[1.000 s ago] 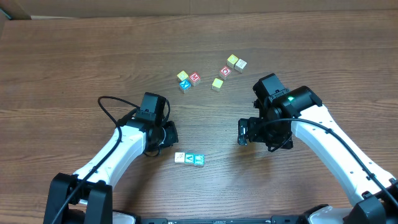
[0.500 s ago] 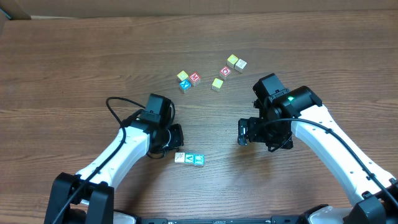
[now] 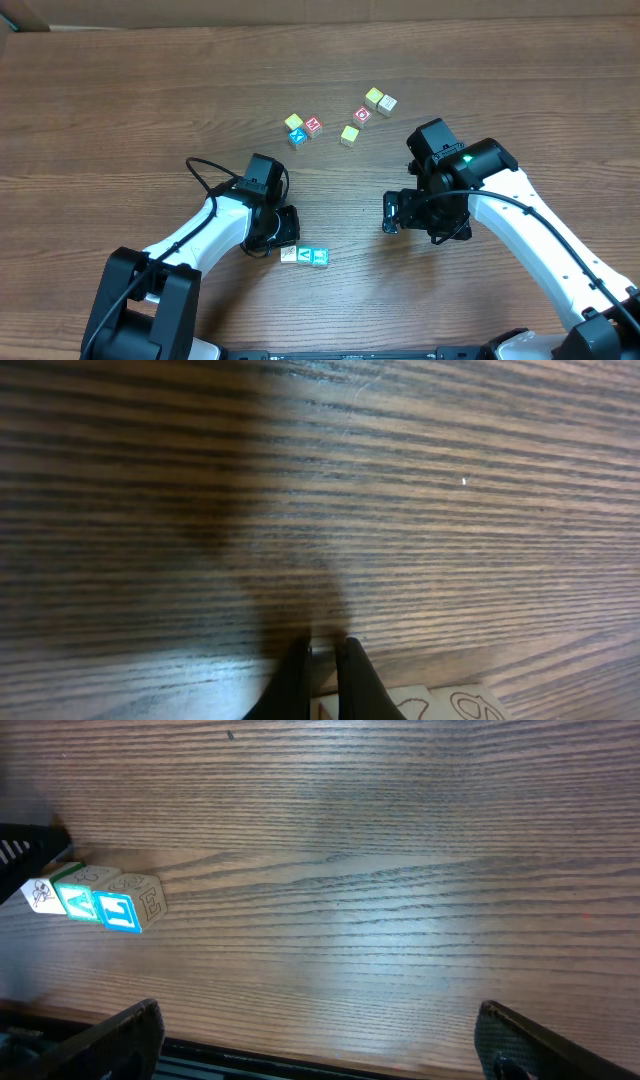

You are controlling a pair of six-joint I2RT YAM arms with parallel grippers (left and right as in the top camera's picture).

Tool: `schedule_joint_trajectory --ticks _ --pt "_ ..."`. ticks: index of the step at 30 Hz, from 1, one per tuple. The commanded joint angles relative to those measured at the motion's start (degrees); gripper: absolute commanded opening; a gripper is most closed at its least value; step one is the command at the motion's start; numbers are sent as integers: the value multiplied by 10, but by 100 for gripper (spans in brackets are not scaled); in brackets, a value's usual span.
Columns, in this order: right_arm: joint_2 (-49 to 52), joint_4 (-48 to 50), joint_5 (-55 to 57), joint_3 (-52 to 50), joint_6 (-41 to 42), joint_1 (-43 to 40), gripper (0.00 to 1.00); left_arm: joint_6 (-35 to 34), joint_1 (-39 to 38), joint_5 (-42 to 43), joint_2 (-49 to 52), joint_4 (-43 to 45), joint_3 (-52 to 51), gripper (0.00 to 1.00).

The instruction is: Flip 5 blocks

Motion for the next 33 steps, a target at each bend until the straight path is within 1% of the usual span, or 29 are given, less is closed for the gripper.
schedule_joint_trajectory --ticks 1,7,11,33 --pt "-2 2 2 -2 -4 3 100 11 -2 13 7 5 10 4" --pt "-2 2 2 -1 -4 3 100 14 -2 12 7 9 10 4" --pt "-2 2 2 -1 -4 3 100 24 -2 28 7 13 10 4" --pt "-2 4 2 -2 -3 3 100 26 -2 42 7 6 10 4"
